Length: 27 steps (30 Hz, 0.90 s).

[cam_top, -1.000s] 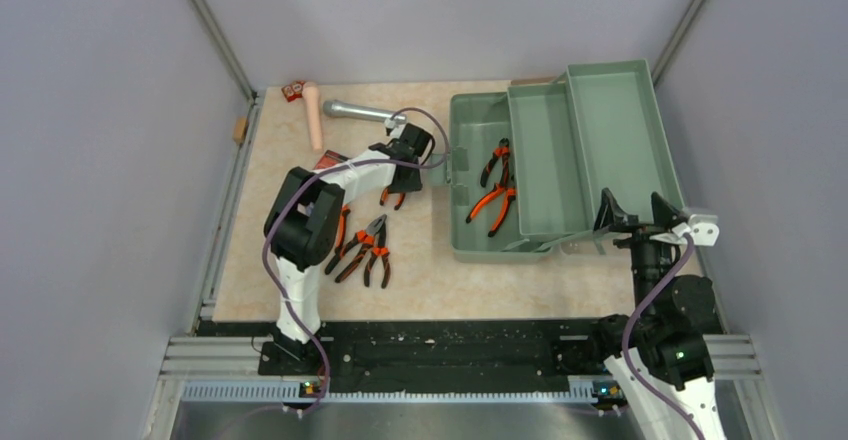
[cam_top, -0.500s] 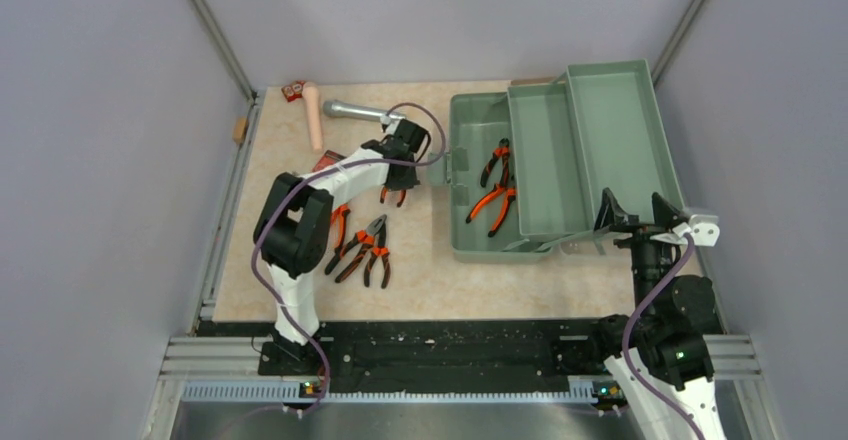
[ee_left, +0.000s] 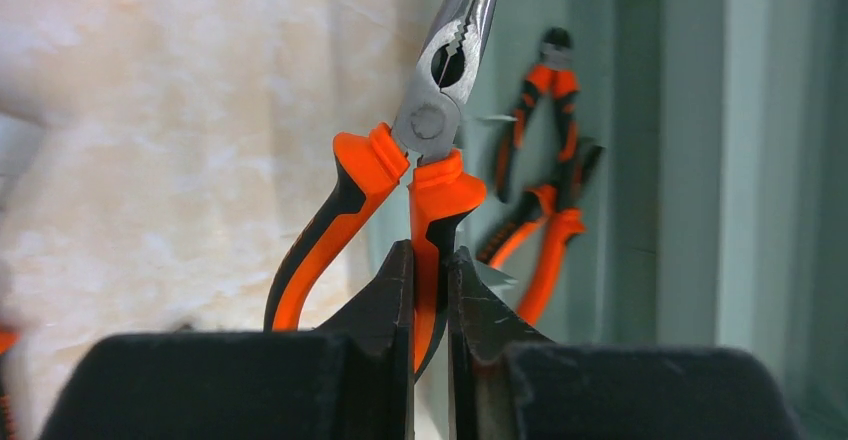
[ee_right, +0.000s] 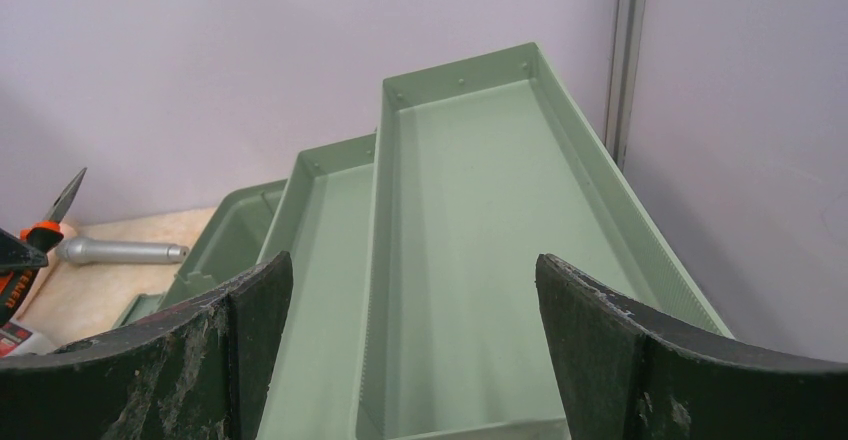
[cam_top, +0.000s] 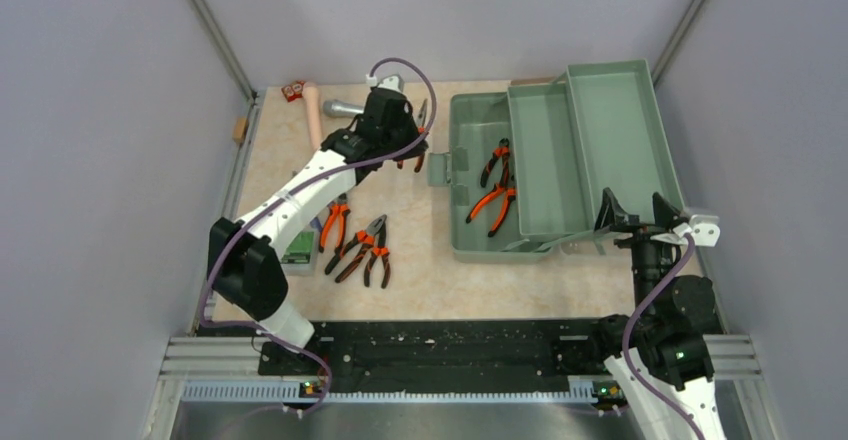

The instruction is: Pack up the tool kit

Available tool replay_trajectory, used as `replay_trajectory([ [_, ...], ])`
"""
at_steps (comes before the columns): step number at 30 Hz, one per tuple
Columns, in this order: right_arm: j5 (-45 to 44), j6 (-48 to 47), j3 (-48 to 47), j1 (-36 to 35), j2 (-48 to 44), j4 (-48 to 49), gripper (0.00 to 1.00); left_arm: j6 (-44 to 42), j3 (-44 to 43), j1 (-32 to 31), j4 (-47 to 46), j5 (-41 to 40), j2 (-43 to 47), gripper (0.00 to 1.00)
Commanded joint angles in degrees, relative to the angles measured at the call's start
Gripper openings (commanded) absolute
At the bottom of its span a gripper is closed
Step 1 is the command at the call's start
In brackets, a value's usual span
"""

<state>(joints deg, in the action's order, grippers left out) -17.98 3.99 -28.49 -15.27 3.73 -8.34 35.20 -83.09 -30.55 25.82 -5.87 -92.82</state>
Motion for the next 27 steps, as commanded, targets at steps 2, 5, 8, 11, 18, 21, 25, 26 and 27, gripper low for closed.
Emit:
replay_trajectory([
  [2,-0.5,-0.78,-0.05,-0.86,-0.8,1.82,0.9,6.1,-0.62,-4.74,-7.43,9.02,2.8,0.0],
  [5,-0.54,-0.9,0.01,-0.82,-0.87,1.8,0.9,9.93,0.23,-7.33,-10.36,10.86,2.42,0.0],
  [8,-0.65,-0.88,0.01,-0.9,-0.89,1.77,0.9,13.98,1.85,-9.8,-13.74,12.06,1.44,0.0],
  [11,-0.61,-0.91,0.01,-0.88,-0.91,1.79,0.9,15.76,2.17,-12.29,-15.62,11.91,-0.57,0.0],
  [18,-0.66,-0.9,-0.06,-0.82,-0.95,1.6,0.9,17.24,1.67,-15.13,-15.85,11.6,-5.5,0.0],
  [21,-0.76,-0.89,0.0,-0.83,-1.0,1.57,0.9,16.74,1.43,-15.86,-13.79,9.87,-7.73,0.0],
  [25,-0.8,-0.87,-0.04,-0.88,-1.0,1.64,0.9,15.94,2.03,-16.56,-11.66,7.24,-10.09,0.0],
  [26,-0.72,-0.86,-0.01,-0.84,-1.0,1.63,0.9,15.83,2.1,-16.61,-11.23,7.01,-10.63,0.02],
  [27,-0.71,-0.86,-0.07,-0.83,-1.05,1.61,0.9,15.6,2.09,-16.69,-11.01,6.81,-11.21,0.04],
])
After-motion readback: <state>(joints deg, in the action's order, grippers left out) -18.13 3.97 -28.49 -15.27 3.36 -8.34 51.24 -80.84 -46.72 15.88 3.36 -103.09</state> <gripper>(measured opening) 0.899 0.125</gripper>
